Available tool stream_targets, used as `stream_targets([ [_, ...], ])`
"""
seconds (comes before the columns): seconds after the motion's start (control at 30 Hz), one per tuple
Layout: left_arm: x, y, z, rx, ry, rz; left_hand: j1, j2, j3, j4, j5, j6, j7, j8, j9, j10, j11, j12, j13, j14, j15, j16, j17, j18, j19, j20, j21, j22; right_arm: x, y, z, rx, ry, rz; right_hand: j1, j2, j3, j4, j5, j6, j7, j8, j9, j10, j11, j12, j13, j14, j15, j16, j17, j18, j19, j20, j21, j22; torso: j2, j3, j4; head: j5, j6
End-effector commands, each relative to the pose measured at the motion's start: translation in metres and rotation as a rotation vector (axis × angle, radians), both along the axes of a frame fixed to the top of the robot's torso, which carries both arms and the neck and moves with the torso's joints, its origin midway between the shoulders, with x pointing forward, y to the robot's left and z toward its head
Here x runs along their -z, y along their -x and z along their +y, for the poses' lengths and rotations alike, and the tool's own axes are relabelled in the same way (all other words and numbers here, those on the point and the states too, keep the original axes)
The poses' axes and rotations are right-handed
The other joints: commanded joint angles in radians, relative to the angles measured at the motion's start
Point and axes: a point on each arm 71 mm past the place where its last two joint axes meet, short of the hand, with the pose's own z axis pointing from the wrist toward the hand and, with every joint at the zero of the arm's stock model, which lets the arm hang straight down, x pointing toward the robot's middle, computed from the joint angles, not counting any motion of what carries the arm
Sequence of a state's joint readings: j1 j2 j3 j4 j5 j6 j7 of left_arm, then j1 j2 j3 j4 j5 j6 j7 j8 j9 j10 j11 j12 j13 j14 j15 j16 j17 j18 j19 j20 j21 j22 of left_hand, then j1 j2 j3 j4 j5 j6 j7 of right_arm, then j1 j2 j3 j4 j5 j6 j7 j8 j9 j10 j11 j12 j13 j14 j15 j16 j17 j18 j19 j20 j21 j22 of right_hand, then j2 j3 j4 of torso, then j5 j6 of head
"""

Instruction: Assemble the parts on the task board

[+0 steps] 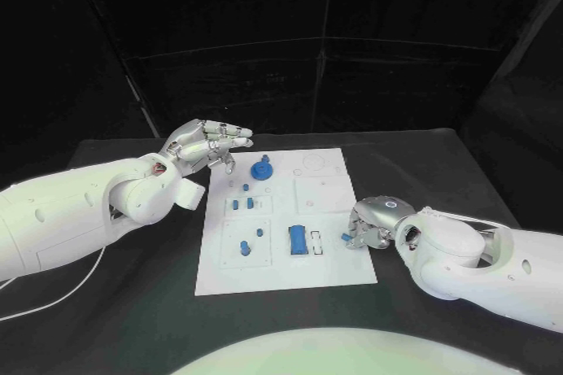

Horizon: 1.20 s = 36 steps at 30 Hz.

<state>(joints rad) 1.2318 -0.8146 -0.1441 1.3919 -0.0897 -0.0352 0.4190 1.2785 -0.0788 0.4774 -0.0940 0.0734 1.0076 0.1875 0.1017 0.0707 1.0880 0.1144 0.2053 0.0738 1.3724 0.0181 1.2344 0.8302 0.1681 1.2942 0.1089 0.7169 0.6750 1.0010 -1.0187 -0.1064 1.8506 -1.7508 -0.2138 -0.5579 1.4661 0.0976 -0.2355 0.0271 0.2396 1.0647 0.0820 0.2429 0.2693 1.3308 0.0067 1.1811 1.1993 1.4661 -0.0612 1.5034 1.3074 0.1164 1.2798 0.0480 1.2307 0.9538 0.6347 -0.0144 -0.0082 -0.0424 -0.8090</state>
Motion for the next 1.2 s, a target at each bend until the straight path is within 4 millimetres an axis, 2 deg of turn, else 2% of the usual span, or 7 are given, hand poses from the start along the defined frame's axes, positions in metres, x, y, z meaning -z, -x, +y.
stream_targets([
  [0.03,-0.001,0.000,-0.001,0.011,0.008,0.001,-0.003,0.004,-0.003,0.001,0.002,-0.005,0.000,0.006,0.001,-0.007,-0.003,0.006,-0.001,-0.003,0.000,0.003,-0.001,0.008,0.000,0.005,-0.004,-0.001,0.012,0.005,-0.005,0.011,0.061,0.063,0.089,0.062,0.064,-0.044,0.002,0.007,-0.002,0.008,-0.002,0.002,-0.009,-0.006,0.000,0.075,-0.008,-0.002,0.121,0.001,0.001,-0.007,-0.001,0.006,0.001,0.0007,-0.0009,0.001,0.000],
  [0.17,0.000,0.000,0.000,0.008,0.007,0.001,-0.003,0.004,-0.003,0.001,0.002,-0.005,0.000,0.006,0.001,-0.007,-0.003,0.006,-0.001,-0.003,0.000,0.003,-0.001,0.008,0.000,0.005,-0.004,-0.001,0.012,0.007,-0.004,0.028,0.025,0.086,0.082,0.065,0.111,-0.064,0.040,0.009,0.002,0.003,-0.004,0.009,-0.006,-0.003,0.003,0.076,-0.005,-0.001,0.123,0.000,0.002,-0.006,0.001,0.010,0.001,0.0004,-0.0007,0.001,-0.001],
  [0.33,0.000,0.000,0.000,0.007,0.006,0.001,-0.002,0.004,-0.003,0.001,0.002,-0.005,0.000,0.006,0.001,-0.007,-0.003,0.006,-0.001,-0.003,0.000,0.003,-0.001,0.008,0.001,0.005,-0.004,0.000,0.011,0.010,-0.004,0.062,-0.038,0.122,0.052,0.059,0.171,-0.078,0.054,0.012,0.003,-0.004,-0.006,0.018,-0.006,0.003,0.009,0.077,-0.004,0.001,0.127,-0.001,0.003,-0.004,0.005,0.015,0.000,-0.0004,0.0014,0.000,0.000],
  [0.57,0.000,0.000,0.000,0.007,0.006,0.001,-0.002,0.004,-0.003,0.001,0.002,-0.005,0.000,0.006,0.001,-0.007,-0.003,0.006,-0.001,-0.003,0.000,0.003,-0.001,0.008,0.001,0.005,-0.004,0.000,0.003,0.013,-0.001,0.092,-0.130,0.086,-0.091,-0.020,0.368,-0.104,0.011,0.030,-0.008,-0.015,-0.004,0.034,-0.010,0.016,0.021,0.078,-0.007,0.002,0.132,-0.001,0.003,-0.004,0.009,0.022,0.001,0.0006,-0.0002,0.005,0.002],
  [0.73,0.000,0.000,0.000,0.006,0.006,0.001,-0.002,0.004,-0.003,0.001,0.002,-0.005,0.000,0.006,0.001,-0.007,-0.003,0.006,-0.001,-0.003,0.000,0.003,-0.001,0.008,0.001,0.005,-0.004,0.000,-0.005,0.014,0.003,0.105,-0.217,0.027,-0.129,-0.046,0.421,-0.103,0.000,0.034,-0.009,-0.018,-0.002,0.036,-0.011,0.018,0.023,0.078,-0.008,0.002,0.133,-0.001,0.004,-0.006,0.010,0.024,0.001,-0.0007,-0.0018,0.007,0.002],
  [0.77,0.000,0.000,0.000,0.007,0.006,0.000,-0.002,0.004,-0.003,0.001,0.002,-0.005,0.000,0.006,0.001,-0.007,-0.003,0.006,-0.001,-0.003,0.000,0.003,-0.001,0.008,0.001,0.005,-0.004,0.000,-0.006,0.014,0.004,0.105,-0.235,0.014,-0.156,-0.067,0.483,-0.106,-0.001,0.038,-0.010,-0.019,0.000,0.039,-0.012,0.021,0.026,0.079,-0.009,0.002,0.135,-0.001,0.006,-0.007,0.011,0.026,0.001,-0.0005,-0.0017,0.007,0.002],
  [1.2,0.000,0.001,0.001,0.006,0.006,0.000,-0.001,0.005,-0.002,0.001,0.002,-0.005,0.000,0.006,0.001,-0.008,-0.003,0.006,-0.001,-0.003,0.000,0.003,0.000,0.008,0.000,0.005,-0.005,-0.001,-0.010,0.014,0.017,0.131,-0.355,0.007,-0.219,-0.111,0.530,-0.083,-0.003,0.045,-0.012,-0.020,0.005,0.048,-0.014,0.032,0.035,0.080,-0.010,0.006,0.142,-0.003,0.011,-0.007,0.016,0.034,0.001,0.0002,-0.0011,0.009,-0.001],
])
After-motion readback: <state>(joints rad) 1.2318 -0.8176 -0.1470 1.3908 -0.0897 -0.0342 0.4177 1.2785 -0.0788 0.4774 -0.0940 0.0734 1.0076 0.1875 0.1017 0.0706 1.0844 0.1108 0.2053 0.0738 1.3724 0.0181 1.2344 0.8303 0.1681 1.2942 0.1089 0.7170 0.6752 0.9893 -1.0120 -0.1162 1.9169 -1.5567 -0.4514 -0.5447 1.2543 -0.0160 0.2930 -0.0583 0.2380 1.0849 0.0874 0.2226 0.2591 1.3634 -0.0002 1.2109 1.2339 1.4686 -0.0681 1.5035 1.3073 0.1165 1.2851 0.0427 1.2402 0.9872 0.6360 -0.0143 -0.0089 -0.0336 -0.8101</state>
